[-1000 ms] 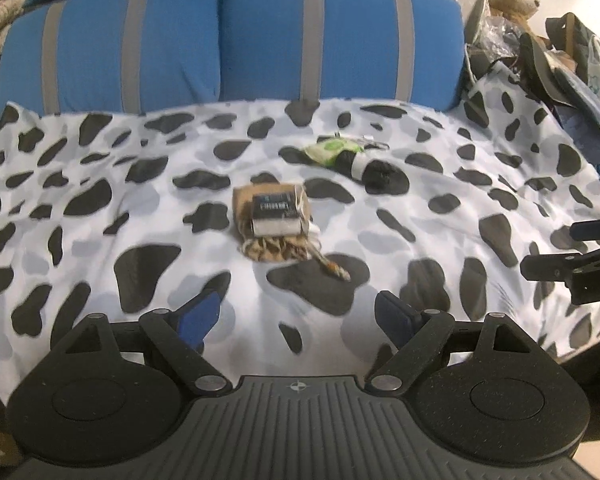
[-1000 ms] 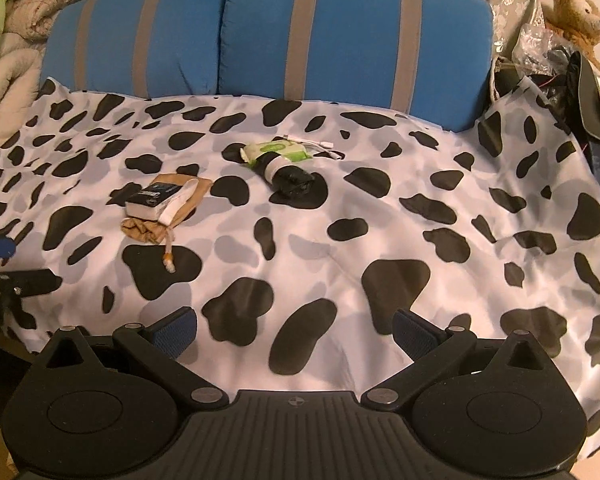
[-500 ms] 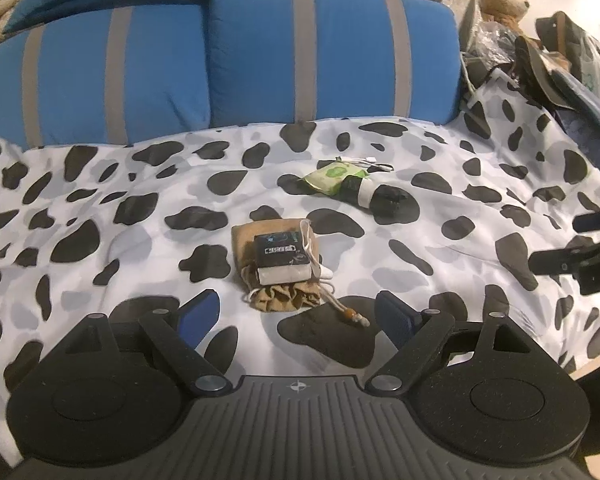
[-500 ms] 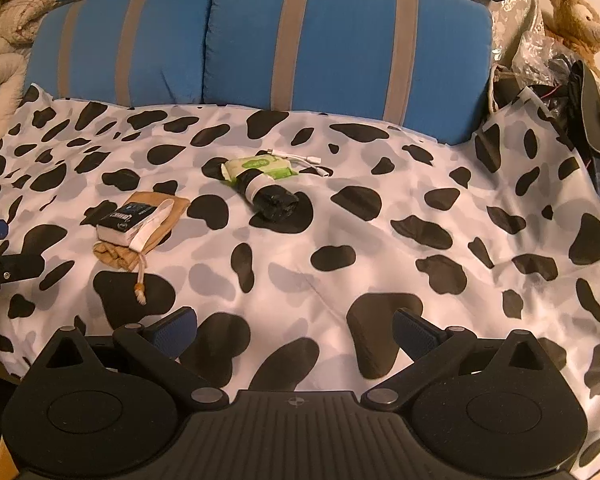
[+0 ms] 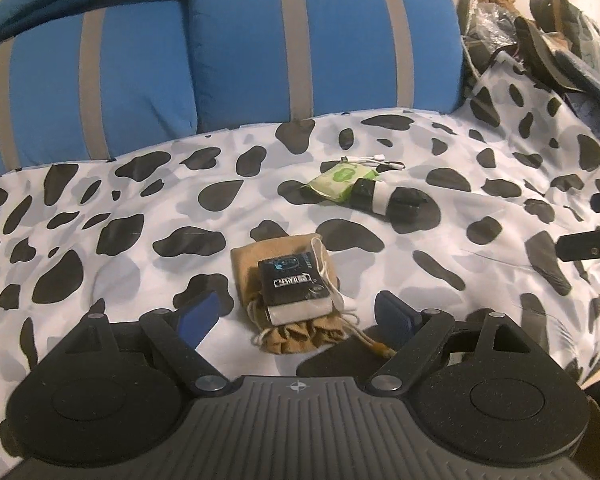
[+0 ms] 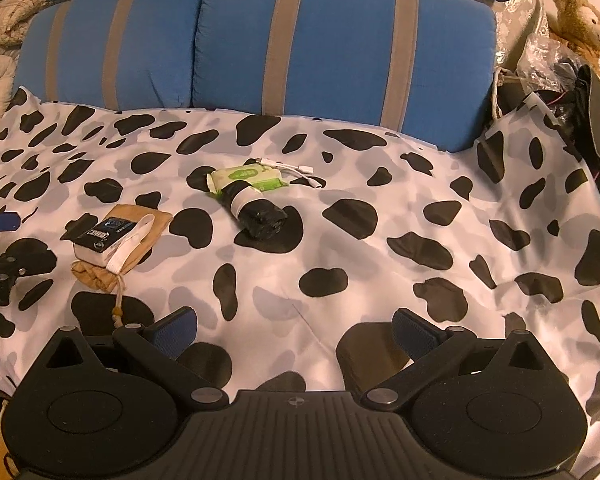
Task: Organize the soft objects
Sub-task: 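Close the left gripper on the black tissue packet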
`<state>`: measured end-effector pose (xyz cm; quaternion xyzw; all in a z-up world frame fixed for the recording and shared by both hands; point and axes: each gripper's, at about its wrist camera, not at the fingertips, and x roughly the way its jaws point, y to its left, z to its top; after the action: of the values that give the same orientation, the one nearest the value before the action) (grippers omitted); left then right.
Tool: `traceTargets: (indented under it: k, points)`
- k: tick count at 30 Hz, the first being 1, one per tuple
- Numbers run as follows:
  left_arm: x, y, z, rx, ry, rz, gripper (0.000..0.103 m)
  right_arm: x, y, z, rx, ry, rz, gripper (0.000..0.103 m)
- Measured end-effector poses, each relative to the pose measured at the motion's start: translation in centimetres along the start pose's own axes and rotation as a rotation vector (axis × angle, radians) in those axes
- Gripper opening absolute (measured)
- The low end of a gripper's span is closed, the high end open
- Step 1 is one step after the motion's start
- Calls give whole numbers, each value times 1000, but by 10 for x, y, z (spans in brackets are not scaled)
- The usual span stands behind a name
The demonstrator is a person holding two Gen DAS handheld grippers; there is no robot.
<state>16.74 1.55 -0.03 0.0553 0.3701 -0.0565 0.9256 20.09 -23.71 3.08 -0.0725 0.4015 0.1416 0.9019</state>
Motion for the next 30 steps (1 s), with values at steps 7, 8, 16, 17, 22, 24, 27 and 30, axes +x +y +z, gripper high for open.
traceTargets:
  k: [7,8,16,17,22,24,27,30]
  points:
    - [28,2,9,11,32,-10,85,11,2,3,-28,16,7,103]
    - [32,3,10,10,37,-9,85,13,2,3,-32,18,8,103]
    - [67,11,17,-13,111,-11,69,20,2,6,-46,28,16,103]
    - [71,11,17,-16,124,-14,66,21,2,6,-45,29,16,103]
    - [85,11,14,-22,181,-33,56,24,0,7,-41,38,14,103]
    - [88,12,13,-28,192,-35,54,24,0,7,-39,37,15,103]
    - [88,13,14,-35,197,-31,51,24,0,7,-41,37,15,103]
    - [81,13,17,-45,178,-34,50,24,-2,6,-42,38,10,103]
